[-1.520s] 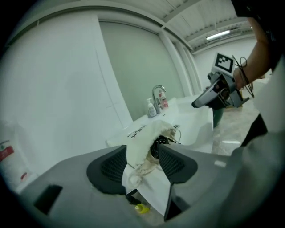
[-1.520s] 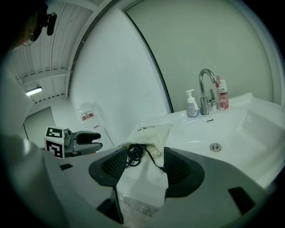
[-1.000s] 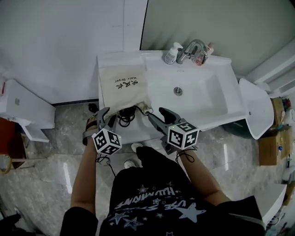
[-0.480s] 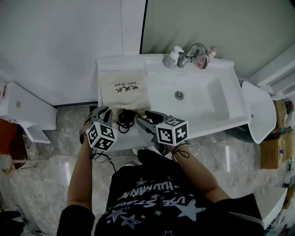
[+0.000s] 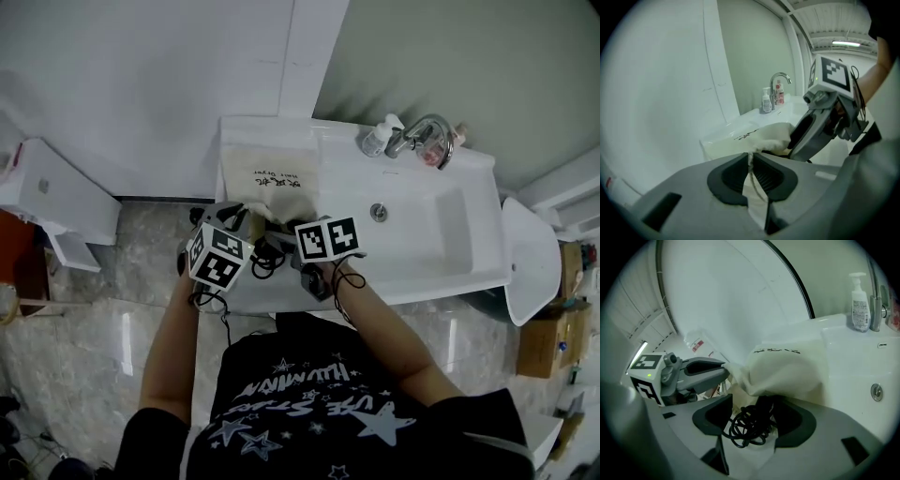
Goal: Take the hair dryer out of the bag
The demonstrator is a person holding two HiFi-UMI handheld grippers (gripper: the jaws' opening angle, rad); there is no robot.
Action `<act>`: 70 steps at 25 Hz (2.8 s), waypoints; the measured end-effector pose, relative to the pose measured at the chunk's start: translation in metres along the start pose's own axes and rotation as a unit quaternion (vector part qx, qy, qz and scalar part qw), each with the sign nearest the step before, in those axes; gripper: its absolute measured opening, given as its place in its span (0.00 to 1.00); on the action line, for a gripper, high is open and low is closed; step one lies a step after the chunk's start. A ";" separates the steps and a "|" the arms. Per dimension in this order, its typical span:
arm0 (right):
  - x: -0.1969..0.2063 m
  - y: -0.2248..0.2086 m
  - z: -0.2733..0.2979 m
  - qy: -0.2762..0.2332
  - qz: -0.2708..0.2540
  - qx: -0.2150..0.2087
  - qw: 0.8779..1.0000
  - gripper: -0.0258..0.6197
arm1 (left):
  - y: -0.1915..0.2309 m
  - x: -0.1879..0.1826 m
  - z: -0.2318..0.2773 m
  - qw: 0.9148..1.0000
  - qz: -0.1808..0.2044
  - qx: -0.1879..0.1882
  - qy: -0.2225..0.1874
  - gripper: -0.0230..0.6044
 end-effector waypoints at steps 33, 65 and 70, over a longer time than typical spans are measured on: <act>0.000 -0.044 0.071 0.128 -0.068 0.127 0.981 0.36 | 0.008 0.030 0.003 0.996 -0.090 -0.007 0.008 0.11; 0.076 0.063 -0.020 0.113 -0.202 0.000 0.973 0.33 | 0.001 0.036 -0.036 0.991 -0.127 -0.004 -0.031 0.11; 0.082 0.071 -0.028 0.101 -0.220 -0.011 0.970 0.33 | 0.002 0.041 -0.036 0.992 -0.123 0.000 -0.028 0.11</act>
Point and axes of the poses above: the fingertips, and each gripper's own axes: z forward along the fingers, y to its left, x out of its underside, the point moved 1 cm from there along -z, backward along the fingers, and after that the axes turned 6 degrees about -z, right-handed, at the moved point
